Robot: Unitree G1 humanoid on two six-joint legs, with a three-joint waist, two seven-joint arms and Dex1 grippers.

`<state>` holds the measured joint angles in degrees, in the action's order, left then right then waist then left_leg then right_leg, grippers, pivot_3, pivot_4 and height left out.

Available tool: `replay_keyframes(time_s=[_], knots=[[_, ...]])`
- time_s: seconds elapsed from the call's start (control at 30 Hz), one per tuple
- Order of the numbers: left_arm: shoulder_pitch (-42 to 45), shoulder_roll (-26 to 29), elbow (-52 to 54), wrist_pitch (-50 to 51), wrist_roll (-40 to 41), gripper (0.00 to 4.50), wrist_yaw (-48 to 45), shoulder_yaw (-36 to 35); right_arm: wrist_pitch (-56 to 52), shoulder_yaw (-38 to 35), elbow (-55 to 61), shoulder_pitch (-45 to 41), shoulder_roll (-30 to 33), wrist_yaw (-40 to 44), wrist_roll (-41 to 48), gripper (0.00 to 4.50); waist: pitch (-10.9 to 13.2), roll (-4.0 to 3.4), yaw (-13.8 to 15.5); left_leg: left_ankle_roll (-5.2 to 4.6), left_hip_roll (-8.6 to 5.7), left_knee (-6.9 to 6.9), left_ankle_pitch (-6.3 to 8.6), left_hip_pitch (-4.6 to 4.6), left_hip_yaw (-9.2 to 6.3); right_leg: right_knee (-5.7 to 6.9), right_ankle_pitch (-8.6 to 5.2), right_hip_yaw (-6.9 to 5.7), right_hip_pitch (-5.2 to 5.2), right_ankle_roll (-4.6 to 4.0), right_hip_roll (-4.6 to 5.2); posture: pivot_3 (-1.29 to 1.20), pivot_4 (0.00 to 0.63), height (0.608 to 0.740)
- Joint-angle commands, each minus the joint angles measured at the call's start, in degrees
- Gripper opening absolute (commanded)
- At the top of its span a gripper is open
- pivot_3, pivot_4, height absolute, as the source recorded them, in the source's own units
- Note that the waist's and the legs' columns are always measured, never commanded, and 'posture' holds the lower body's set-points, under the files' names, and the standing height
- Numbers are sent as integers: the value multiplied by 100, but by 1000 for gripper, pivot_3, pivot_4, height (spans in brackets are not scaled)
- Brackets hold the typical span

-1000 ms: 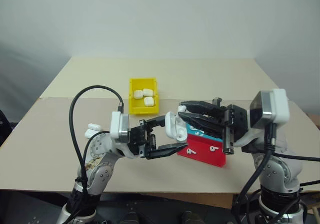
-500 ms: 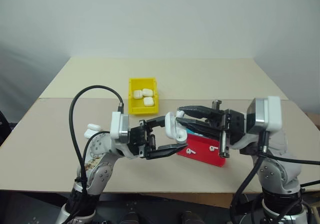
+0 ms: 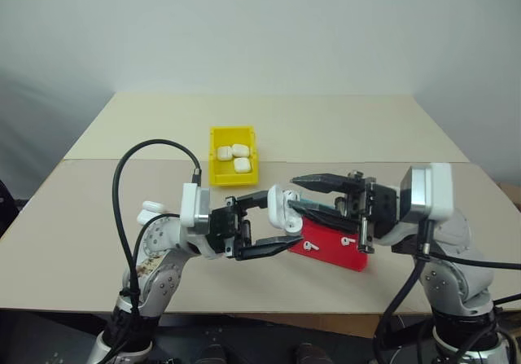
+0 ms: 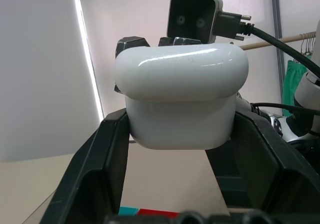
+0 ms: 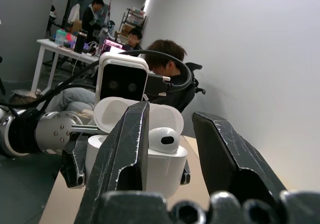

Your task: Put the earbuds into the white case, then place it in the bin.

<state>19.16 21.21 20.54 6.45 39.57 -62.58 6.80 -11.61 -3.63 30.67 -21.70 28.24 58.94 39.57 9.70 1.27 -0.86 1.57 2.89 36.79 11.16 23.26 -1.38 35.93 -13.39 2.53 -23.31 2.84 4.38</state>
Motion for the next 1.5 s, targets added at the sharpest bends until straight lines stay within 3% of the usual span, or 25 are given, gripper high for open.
replay_keyframes(time_s=[0.03,0.13,0.23,0.33,0.43,0.53,0.77,1.03,1.5], knots=[[-110,229,17,-169,-195,2772,-178,-141,-48,-317,58,-5,244,65,345,1857,0,0,-4,0,0,0,0,0,0,0,0,0,0,0,0,0,150,740],[-353,574,-108,-296,-338,2772,-427,-292,-555,-637,-208,-175,775,4,608,1857,0,0,-11,0,0,-2,0,-1,2,0,-1,1,0,-2,1,0,150,740],[-623,881,-170,-409,-400,2772,-646,-467,-1012,-525,-816,-585,1659,171,138,1857,4,-1,-10,0,0,-2,0,-1,5,-2,-3,2,-4,-7,3,0,150,740],[-871,1074,-261,-611,-490,2772,-843,-590,-1297,316,-1769,-1374,2509,603,-884,1857,6,-3,-15,0,2,-4,0,1,8,-2,-6,3,-13,-13,5,0,150,740],[-992,1097,-331,-796,-598,2772,-905,-613,-794,1527,-2818,-2225,2828,1181,-2342,1857,7,-3,-21,0,4,-13,0,9,14,-2,-7,8,-32,-17,4,0,150,740],[-1050,1025,-267,-831,-653,2772,-797,-598,-3,2480,-3920,-2958,2656,1656,-3546,1857,7,-4,-24,0,5,-21,0,33,19,1,-8,12,-67,-21,2,0,150,740],[-1230,866,-90,-918,-826,2772,-526,-540,367,3506,-6118,-4311,1563,1946,-4954,1857,17,-15,-40,0,3,-31,-1,63,17,9,36,14,-95,-14,-1,0,150,740],[-1444,872,81,-927,-866,2772,-392,-564,529,3586,-6790,-4520,1066,1900,-5582,1857,20,-19,5,3,2,-35,-3,61,18,11,37,11,-93,-15,1,0,150,740],[-1358,807,16,-995,-924,2772,-348,-493,446,3460,-6803,-4299,872,1767,-5895,1857,20,-20,-29,8,2,-34,-8,52,14,24,39,11,-91,-17,-2,0,150,740]])
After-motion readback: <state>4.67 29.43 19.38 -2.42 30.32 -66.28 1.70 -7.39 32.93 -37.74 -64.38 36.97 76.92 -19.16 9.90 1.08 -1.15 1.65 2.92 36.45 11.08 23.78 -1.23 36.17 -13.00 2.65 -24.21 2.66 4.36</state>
